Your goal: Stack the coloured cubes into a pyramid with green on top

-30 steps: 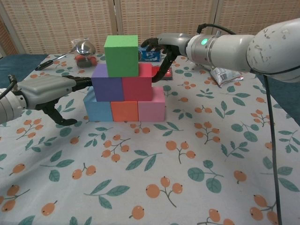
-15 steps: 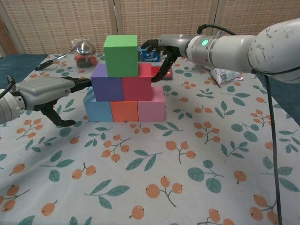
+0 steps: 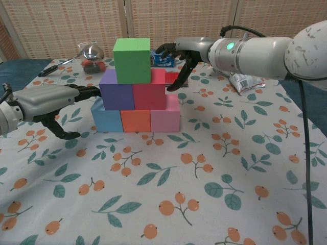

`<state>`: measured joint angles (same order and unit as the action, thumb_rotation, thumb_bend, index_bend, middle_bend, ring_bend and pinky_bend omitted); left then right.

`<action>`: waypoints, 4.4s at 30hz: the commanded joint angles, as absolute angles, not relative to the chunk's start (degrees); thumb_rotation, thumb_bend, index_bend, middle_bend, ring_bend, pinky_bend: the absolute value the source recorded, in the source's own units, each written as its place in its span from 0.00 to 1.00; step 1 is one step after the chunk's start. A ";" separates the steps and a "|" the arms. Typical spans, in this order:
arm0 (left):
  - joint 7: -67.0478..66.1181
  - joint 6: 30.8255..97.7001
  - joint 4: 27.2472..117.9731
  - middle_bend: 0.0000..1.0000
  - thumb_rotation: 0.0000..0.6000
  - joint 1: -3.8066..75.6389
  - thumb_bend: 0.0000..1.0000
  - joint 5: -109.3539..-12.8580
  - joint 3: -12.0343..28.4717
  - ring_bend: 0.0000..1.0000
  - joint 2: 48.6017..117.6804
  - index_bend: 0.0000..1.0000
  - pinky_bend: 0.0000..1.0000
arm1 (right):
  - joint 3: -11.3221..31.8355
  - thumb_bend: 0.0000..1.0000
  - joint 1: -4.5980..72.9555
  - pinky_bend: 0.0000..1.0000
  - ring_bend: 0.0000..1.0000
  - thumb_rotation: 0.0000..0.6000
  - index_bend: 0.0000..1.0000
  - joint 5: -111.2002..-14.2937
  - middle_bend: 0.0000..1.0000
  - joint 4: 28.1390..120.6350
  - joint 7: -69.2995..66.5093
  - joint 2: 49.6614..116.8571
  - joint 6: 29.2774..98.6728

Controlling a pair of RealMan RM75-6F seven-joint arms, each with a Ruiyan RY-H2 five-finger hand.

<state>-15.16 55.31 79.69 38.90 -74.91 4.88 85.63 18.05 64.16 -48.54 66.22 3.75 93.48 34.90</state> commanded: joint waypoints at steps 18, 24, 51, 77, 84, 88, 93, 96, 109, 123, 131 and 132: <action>-14.75 57.23 81.29 0.00 1.00 37.32 0.31 -74.87 4.39 0.00 84.37 0.00 0.00 | 16.47 0.00 62.92 0.00 0.00 1.00 0.00 -48.25 0.04 69.03 5.53 90.50 35.78; -13.39 58.31 80.67 0.00 1.00 35.12 0.31 -73.96 3.43 0.00 83.90 0.00 0.00 | 14.96 0.00 61.94 0.00 0.00 1.00 0.00 -47.31 0.04 69.94 6.79 88.60 35.59; -10.36 52.40 72.85 0.00 1.00 35.92 0.31 -73.01 3.36 0.00 89.24 0.00 0.00 | 14.63 0.00 64.31 0.00 0.00 1.00 0.00 -50.52 0.04 53.64 5.01 101.04 32.15; -9.97 51.80 72.25 0.00 1.00 36.54 0.31 -73.72 3.57 0.00 89.90 0.00 0.00 | 16.29 0.00 64.02 0.00 0.00 1.00 0.00 -55.30 0.04 50.18 2.46 103.11 31.01; -9.93 53.08 73.52 0.00 1.00 35.58 0.31 -73.90 3.30 0.00 88.82 0.00 0.00 | 16.04 0.00 63.16 0.00 0.00 1.00 0.00 -54.32 0.04 52.99 4.33 101.07 31.51; -10.17 53.96 74.89 0.00 1.00 34.91 0.31 -73.82 3.20 0.00 87.83 0.00 0.00 | 15.88 0.00 62.42 0.00 0.00 1.00 0.00 -53.67 0.04 55.18 5.50 99.46 32.43; -10.42 55.87 78.12 0.00 1.00 33.66 0.31 -73.78 3.24 0.00 85.23 0.00 0.00 | 15.55 0.00 60.79 0.00 0.00 1.00 0.00 -53.07 0.04 59.92 6.77 95.86 34.19; -9.42 58.28 81.74 0.00 1.00 32.18 0.31 -73.99 3.51 0.00 81.87 0.00 0.00 | 15.23 0.00 58.92 0.00 0.00 1.00 0.00 -53.30 0.04 65.21 7.37 91.51 36.12; 0.23 77.78 90.74 0.00 1.00 18.63 0.38 -77.09 3.10 0.00 66.54 0.00 0.00 | 9.99 0.10 38.32 0.00 0.00 1.00 0.00 -67.27 0.04 91.89 1.56 66.41 60.25; 1.02 90.81 89.52 0.00 1.00 4.53 0.37 -77.23 -0.90 0.00 65.92 0.02 0.00 | -1.17 0.13 12.58 0.00 0.00 1.00 0.00 -84.93 0.01 86.10 -12.35 64.32 91.40; -3.46 93.76 90.32 0.00 1.00 1.69 0.37 -81.08 -2.27 0.00 69.01 0.01 0.00 | -5.12 0.13 4.28 0.00 0.00 1.00 0.00 -88.73 0.01 83.42 -14.86 66.15 97.51; -3.94 93.82 90.31 0.00 1.00 1.60 0.37 -81.41 -2.28 0.00 69.25 0.01 0.00 | -5.11 0.13 3.66 0.00 0.00 1.00 0.00 -89.09 0.01 83.12 -14.77 66.51 98.28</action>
